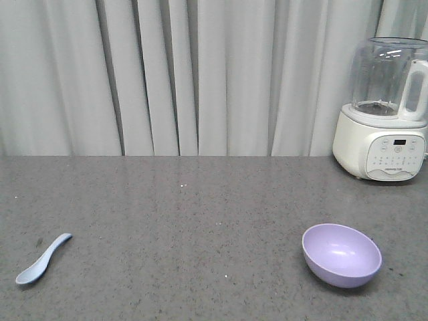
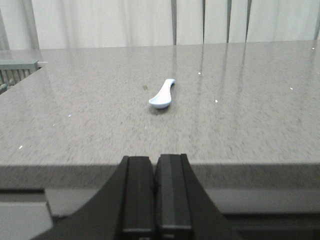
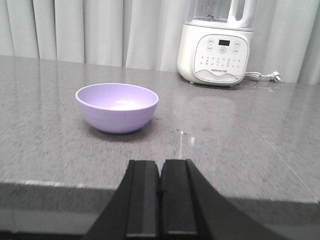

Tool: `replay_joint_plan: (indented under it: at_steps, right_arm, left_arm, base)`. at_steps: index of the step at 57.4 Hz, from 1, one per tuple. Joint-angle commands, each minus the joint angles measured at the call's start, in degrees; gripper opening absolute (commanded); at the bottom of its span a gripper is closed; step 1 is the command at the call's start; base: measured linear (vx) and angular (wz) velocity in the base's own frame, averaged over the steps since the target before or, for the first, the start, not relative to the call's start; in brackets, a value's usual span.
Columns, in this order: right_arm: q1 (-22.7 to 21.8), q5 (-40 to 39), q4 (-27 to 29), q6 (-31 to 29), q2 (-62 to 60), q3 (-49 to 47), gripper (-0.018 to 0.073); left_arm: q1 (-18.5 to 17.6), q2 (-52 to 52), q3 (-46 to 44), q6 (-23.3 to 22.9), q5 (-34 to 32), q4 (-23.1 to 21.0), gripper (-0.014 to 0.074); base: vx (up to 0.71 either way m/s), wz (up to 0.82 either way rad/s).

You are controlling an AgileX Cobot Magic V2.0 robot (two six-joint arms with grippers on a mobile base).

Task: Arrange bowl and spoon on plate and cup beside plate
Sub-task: 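Lower the left gripper to the white spoon and the right gripper to the bowl rim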

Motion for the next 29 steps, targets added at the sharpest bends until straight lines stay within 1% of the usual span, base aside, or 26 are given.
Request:
replay_joint_plan:
  at_steps: [1,16,29]
  right_arm:
    - [-0.35,-4.9,-0.53,-0.35,-0.29,1.01,-0.0009]
    - [-0.35,-4.9,-0.53,-0.35,-0.29,1.01,-0.0009]
    - [-0.35,-4.9,-0.53,-0.35,-0.29,1.01,-0.0009]
  left_arm:
    - [0.09,-0.79,1.5,-0.15,-4.46,-0.49,-0.0006]
    - [0.09,-0.79,1.5,-0.15,-4.46,-0.49,-0.0006]
    - [0.09,-0.79,1.5,-0.15,-4.46,-0.49,-0.0006]
  base:
    - [0.32,0.0]
    - [0.28,0.0]
    - [0.2,-0.01]
